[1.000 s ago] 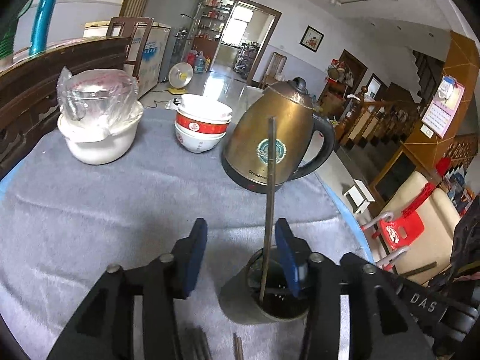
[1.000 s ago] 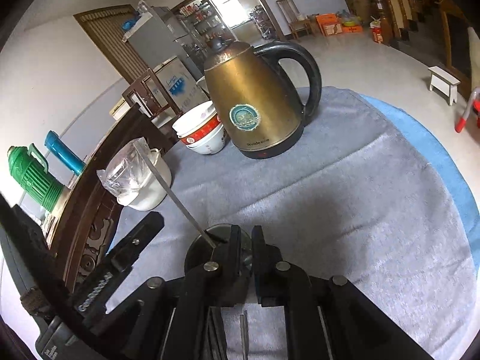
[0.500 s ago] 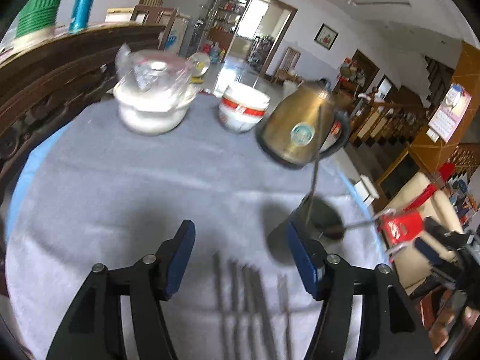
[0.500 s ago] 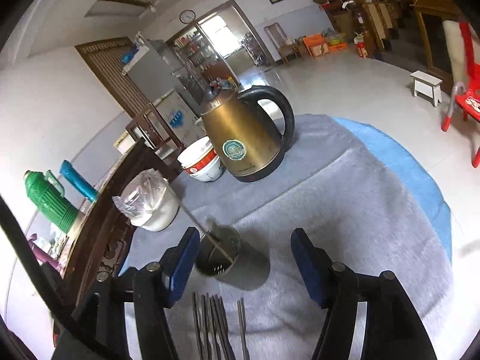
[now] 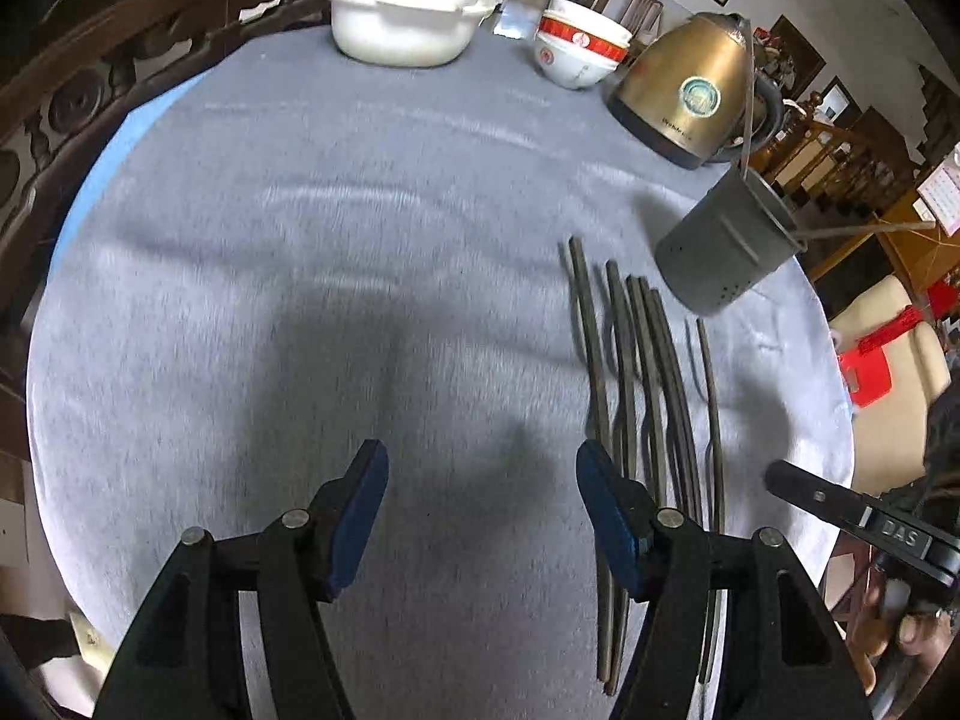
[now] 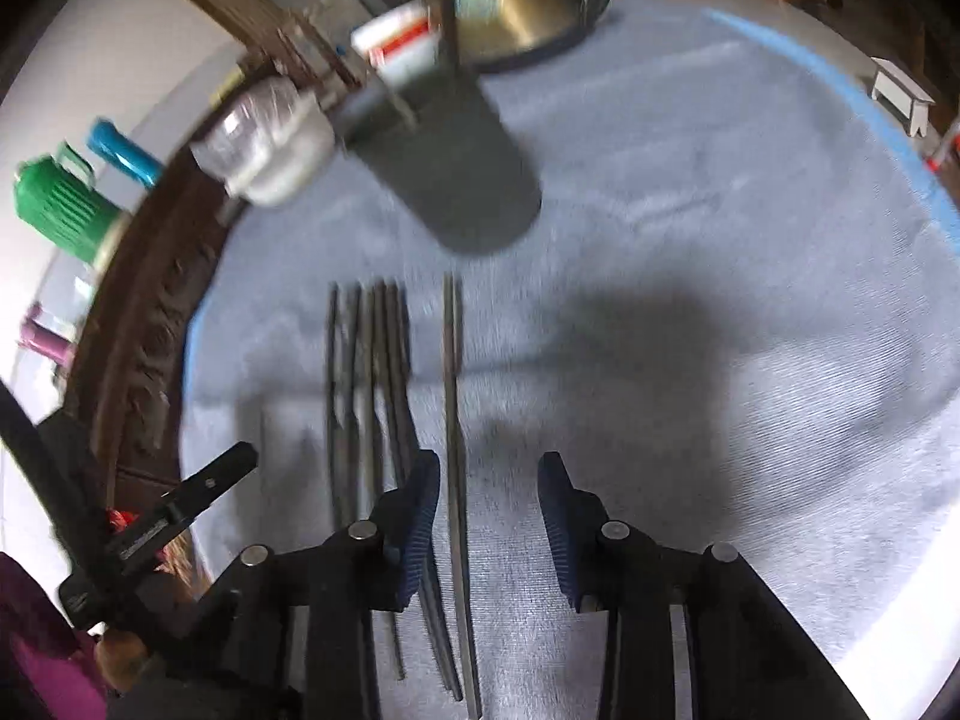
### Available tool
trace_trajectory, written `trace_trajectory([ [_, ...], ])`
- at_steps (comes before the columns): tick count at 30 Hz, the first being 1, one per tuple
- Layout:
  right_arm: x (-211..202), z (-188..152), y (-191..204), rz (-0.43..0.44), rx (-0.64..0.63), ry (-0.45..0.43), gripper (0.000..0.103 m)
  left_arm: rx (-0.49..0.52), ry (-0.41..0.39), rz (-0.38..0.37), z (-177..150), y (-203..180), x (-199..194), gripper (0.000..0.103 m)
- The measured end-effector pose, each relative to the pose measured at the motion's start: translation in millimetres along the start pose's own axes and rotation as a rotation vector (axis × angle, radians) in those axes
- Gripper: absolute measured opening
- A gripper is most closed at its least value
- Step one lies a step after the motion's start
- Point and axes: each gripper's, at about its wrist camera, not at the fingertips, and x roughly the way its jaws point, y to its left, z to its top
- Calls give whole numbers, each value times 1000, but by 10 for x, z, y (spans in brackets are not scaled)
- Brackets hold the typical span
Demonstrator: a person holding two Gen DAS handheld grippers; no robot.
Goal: Organize utensils
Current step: 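Return to the chopsticks and close the right gripper on one, then hold the chopstick in the right gripper while the left gripper grasps another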
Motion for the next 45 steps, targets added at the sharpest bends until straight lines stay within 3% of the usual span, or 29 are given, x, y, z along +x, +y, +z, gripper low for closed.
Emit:
trace_trajectory([
  [7, 249, 40, 258, -76, -78, 57, 35, 30, 36, 22, -78, -59, 57, 66],
  [13, 405, 62, 366, -137, -107, 88, 24, 41, 71, 30, -98, -96, 99, 66],
  [18, 452, 90, 412, -175, -143, 114, 8, 45, 104, 42, -120, -126, 136, 66],
  [28, 347, 102, 183, -158, -140, 129, 8, -5, 223, 8, 172, -348, 360, 66],
  [33, 313, 82, 126, -127, -135, 126, 8, -19, 281, 48, 336, -471, 516, 66],
  [38, 288, 66, 87, -100, -132, 123, 8, -20, 304, 91, 423, -569, 583, 54],
  [43, 240, 59, 34, -78, -132, 122, 8, -23, 341, 77, 549, -670, 671, 28],
  [45, 240, 70, 27, -75, -134, 122, 8, -7, 352, 90, 586, -760, 718, 23],
])
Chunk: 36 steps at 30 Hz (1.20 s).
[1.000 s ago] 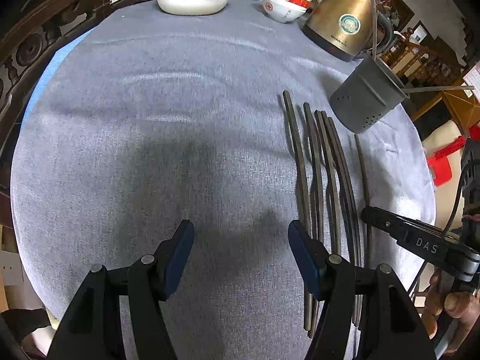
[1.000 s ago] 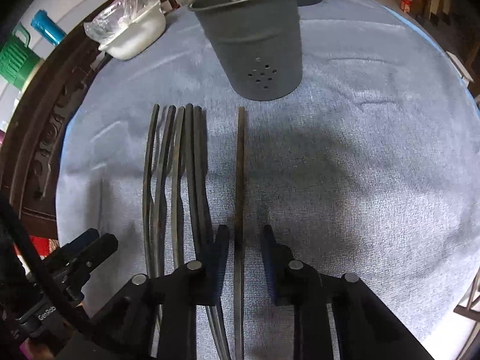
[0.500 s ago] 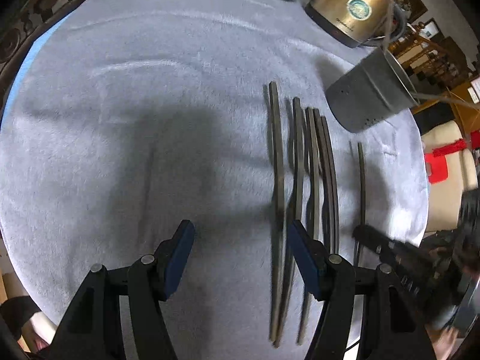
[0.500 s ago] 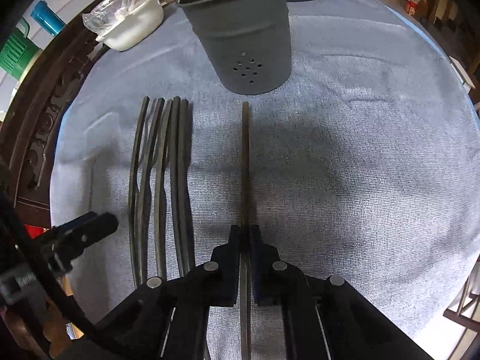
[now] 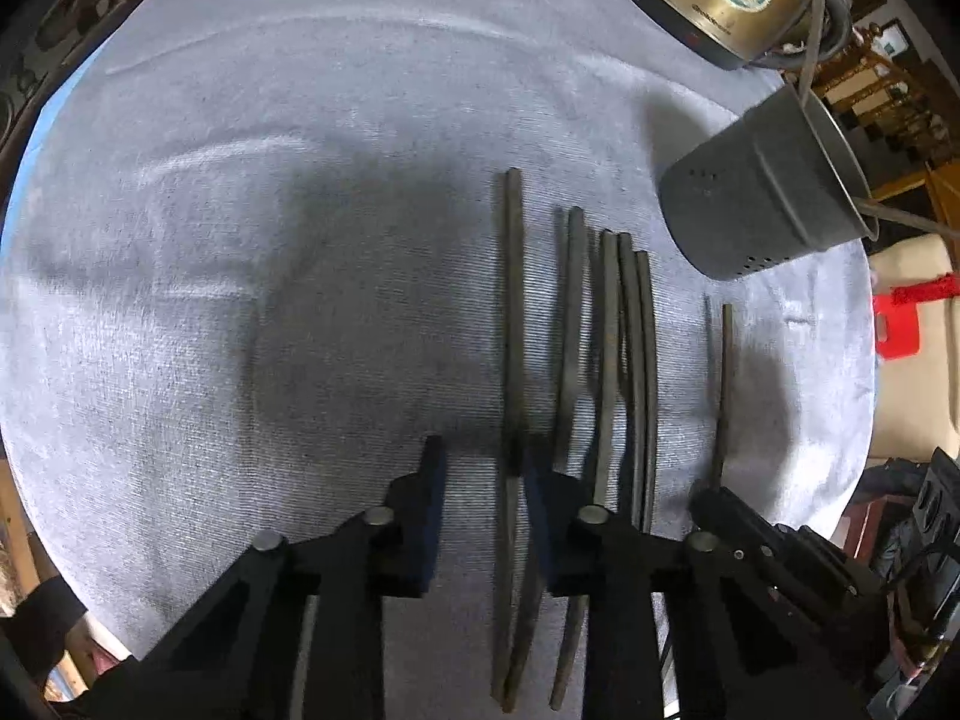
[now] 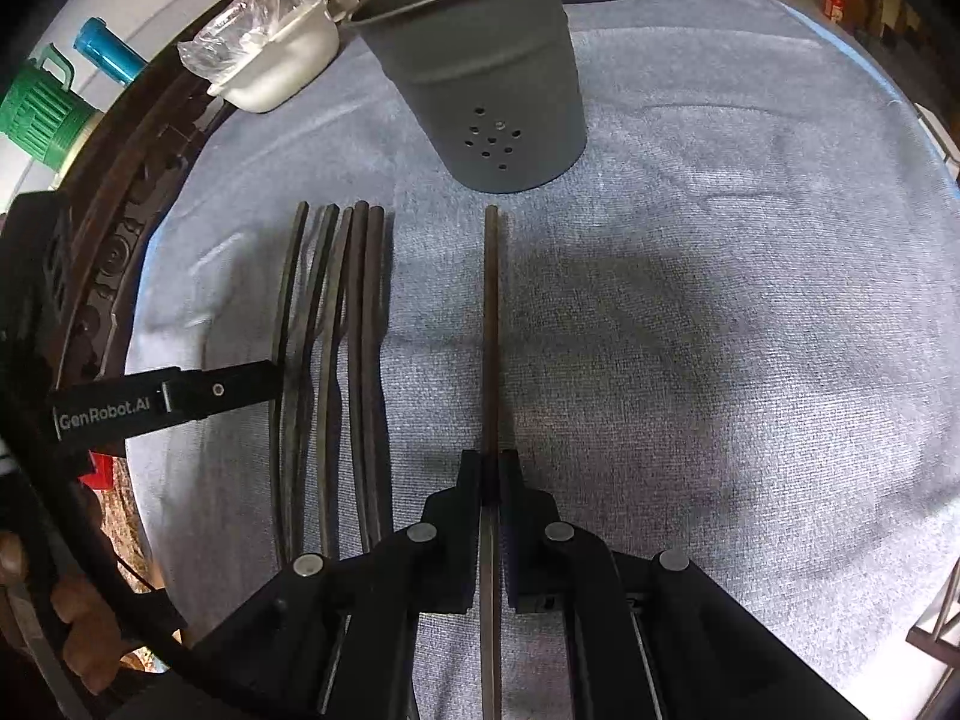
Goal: Organize utensils
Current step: 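Hold the chopstick in the right gripper while the left gripper grasps another, then lift both held chopsticks and carry them toward the grey cup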
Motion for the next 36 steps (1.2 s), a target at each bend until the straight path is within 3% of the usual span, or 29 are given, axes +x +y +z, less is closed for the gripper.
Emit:
trace_trajectory([
  [6, -6, 16, -12, 9, -2, 1, 8, 27, 34, 29, 119, -228, 149, 17],
  [9, 1, 19, -16, 12, -3, 1, 8, 35, 49, 21, 165, -276, 192, 6],
  [20, 21, 56, -19, 19, -3, 28, 8, 189, 155, 86, 113, -186, 170, 6],
  [29, 91, 238, -14, 23, 30, 143, 9, 217, 203, 117, 321, -468, 243, 6],
  [36, 183, 379, 108, -31, 3, 232, 9, 183, 239, 64, 560, -419, 276, 6],
])
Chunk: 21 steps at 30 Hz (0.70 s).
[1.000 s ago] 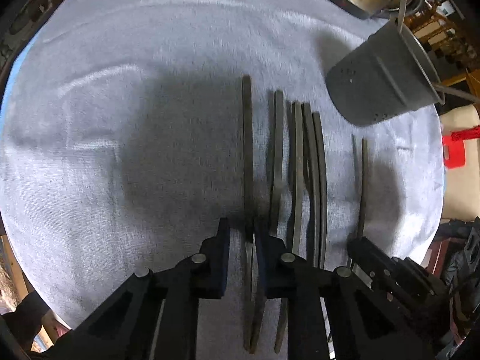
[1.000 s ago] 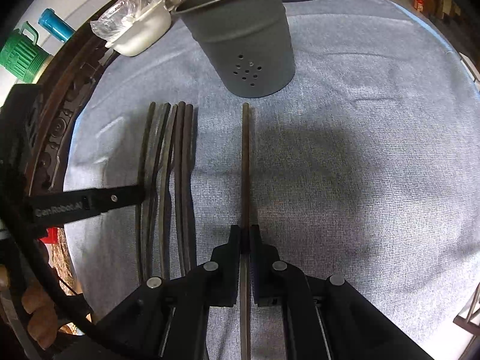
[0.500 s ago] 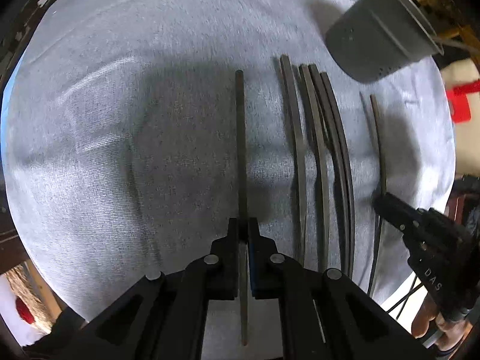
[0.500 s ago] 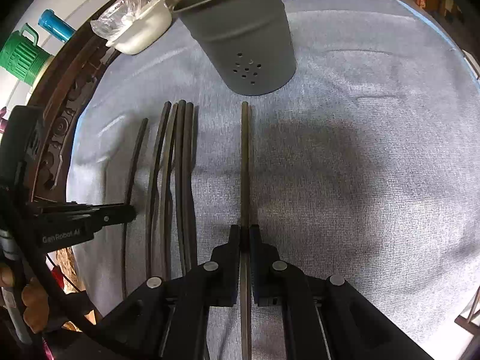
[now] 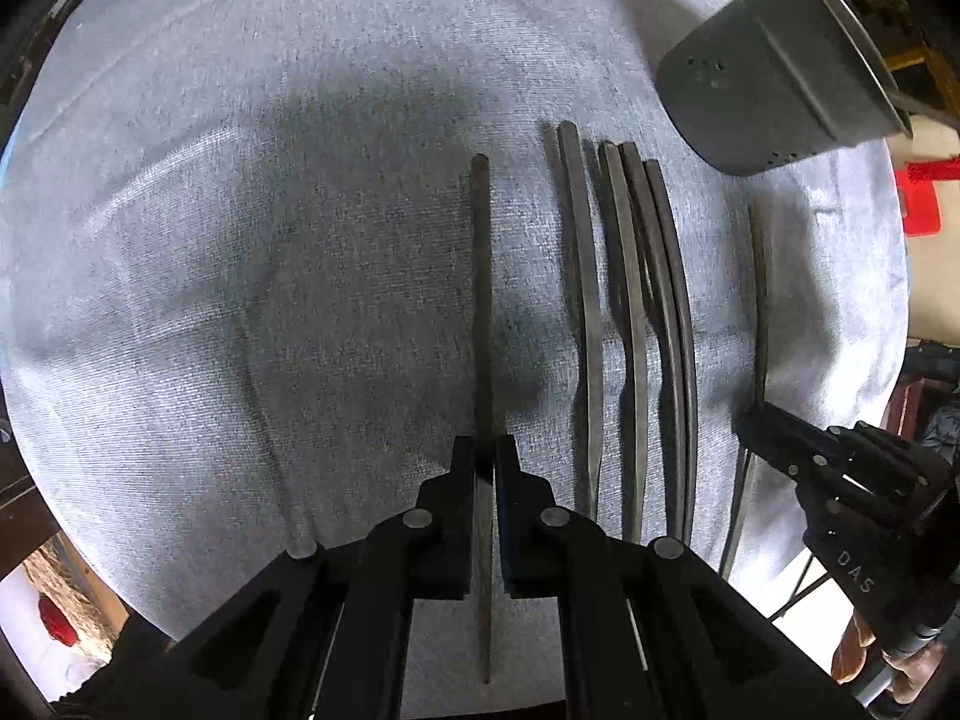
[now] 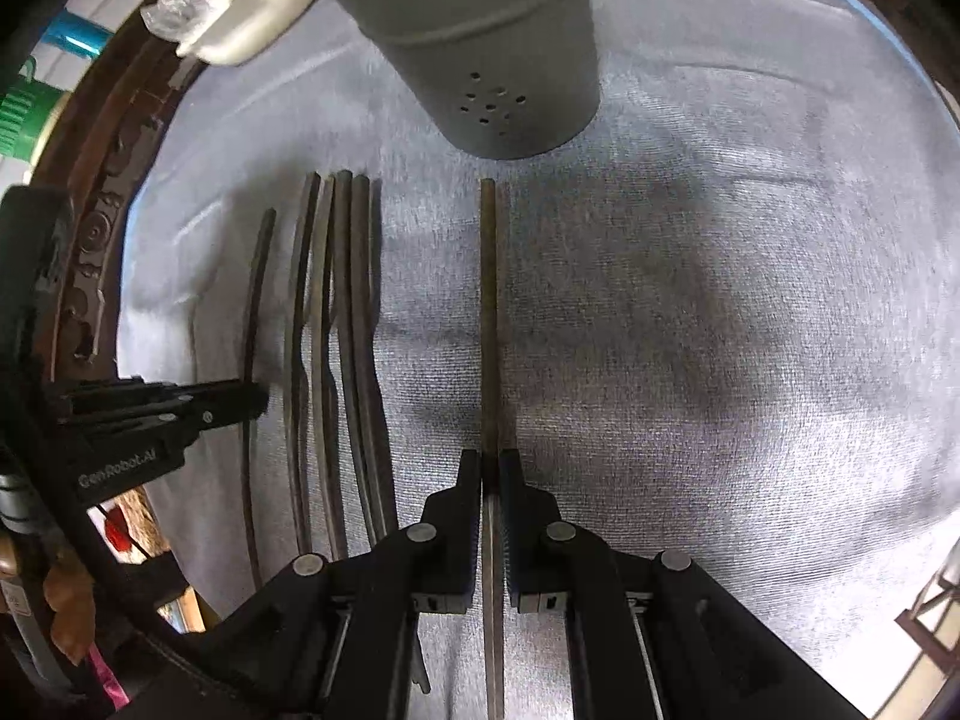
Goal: Organize utensils
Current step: 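Lift both held chopsticks and carry them toward the grey cup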
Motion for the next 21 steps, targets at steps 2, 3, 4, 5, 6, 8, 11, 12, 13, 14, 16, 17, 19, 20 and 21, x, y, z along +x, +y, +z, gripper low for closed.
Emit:
trace_trajectory([
  [2, 15, 45, 54, -17, -9, 15, 9, 7, -1, -6, 18, 40, -21, 6],
  [3, 21, 59, 93, -32, -26, 18, 9, 9, -5, -9, -20, 140, -23, 6],
  [4, 27, 66, 124, -42, -39, 19, 9, 8, -7, -11, -12, 148, -27, 6],
  [5, 35, 72, 161, -53, -50, 20, 9, 9, -10, -15, -3, 159, -33, 6],
  [6, 40, 78, 183, -58, -53, 20, 8, 14, -12, -19, -4, 155, -52, 6],
  [8, 44, 80, 206, -59, -55, 18, 8, 25, -18, -20, -15, 154, -79, 6],
  [11, 41, 67, 217, -42, -44, 10, 7, 30, -27, -22, -198, 232, -43, 6],
  [12, 33, 43, 212, -33, -36, 5, 7, 29, -32, -20, -212, 254, -51, 6],
  [13, 34, 23, 203, -24, -29, 2, 7, 30, -34, -24, -227, 273, -59, 6],
  [14, 40, -19, 169, -18, -25, -1, 7, 32, -35, -28, -240, 286, -71, 6],
  [16, 20, -54, 128, -8, -13, -16, 7, 34, -41, -32, -260, 310, -102, 6],
  [17, 6, -64, 115, 0, -7, -22, 7, 35, -44, -36, -270, 333, -107, 6],
  [19, -40, -106, 70, 15, 3, -39, 7, 33, -52, -43, -341, 373, -124, 6],
  [20, -59, -128, 49, 21, 8, -46, 7, 31, -57, -48, -351, 392, -142, 6],
  [21, -77, -144, 30, 27, 14, -55, 7, 30, -60, -51, -361, 412, -152, 6],
])
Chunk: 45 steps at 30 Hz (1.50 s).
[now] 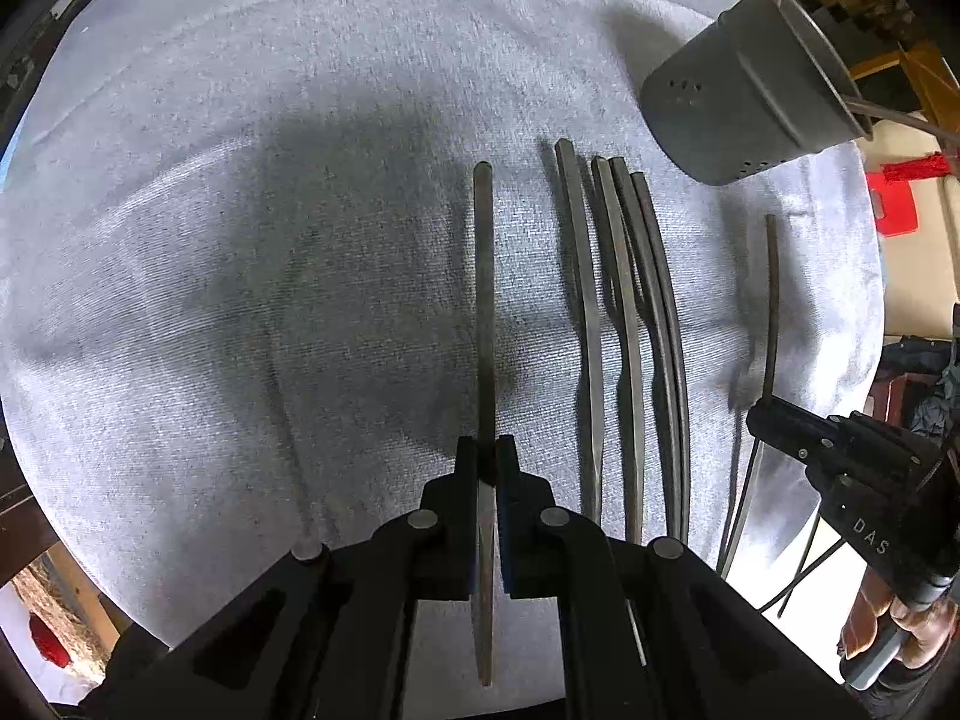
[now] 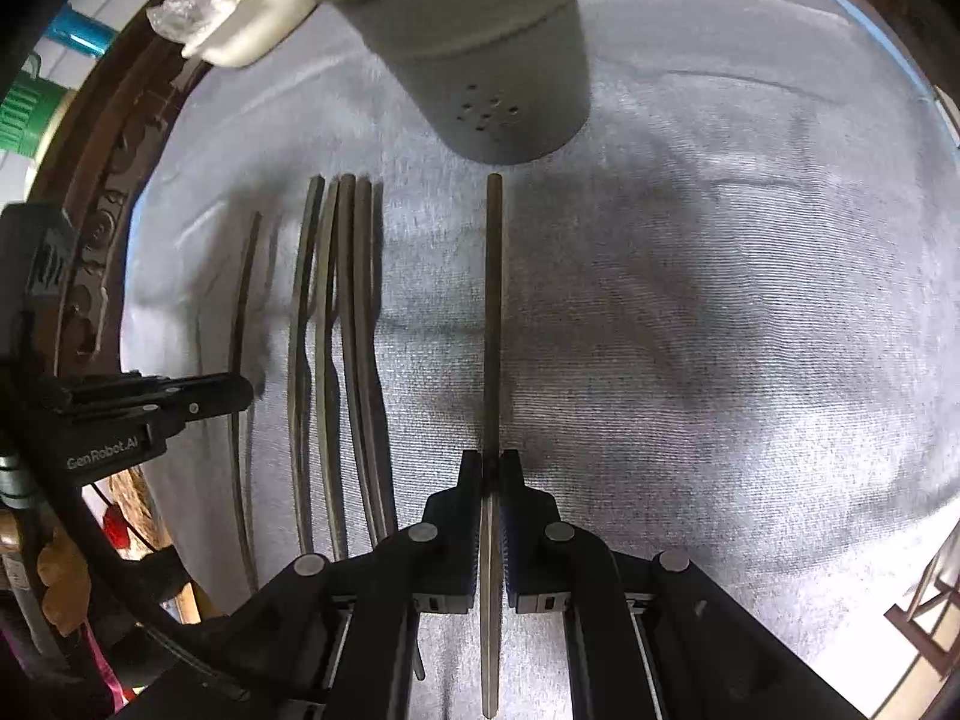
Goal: Organize utensils
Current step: 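Lift both held chopsticks and carry them toward the grey cup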
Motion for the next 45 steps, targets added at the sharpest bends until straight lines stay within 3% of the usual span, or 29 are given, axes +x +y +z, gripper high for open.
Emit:
trace_trajectory([
  [16, -418, -190, -588, 91, 132, -189, 6, -48, -103, -77, -109, 210, -430, 6],
  [26, -684, -89, -780, 138, 195, -293, 6, -76, -208, -136, -159, 338, -820, 6],
  [37, -1197, -17, -1094, 178, 289, -487, 6, -139, -501, -192, -130, 276, -1633, 6],
  [45, -1753, 150, -1258, 226, 351, -753, 6, -140, -765, -235, -62, 5, -2032, 6],
])
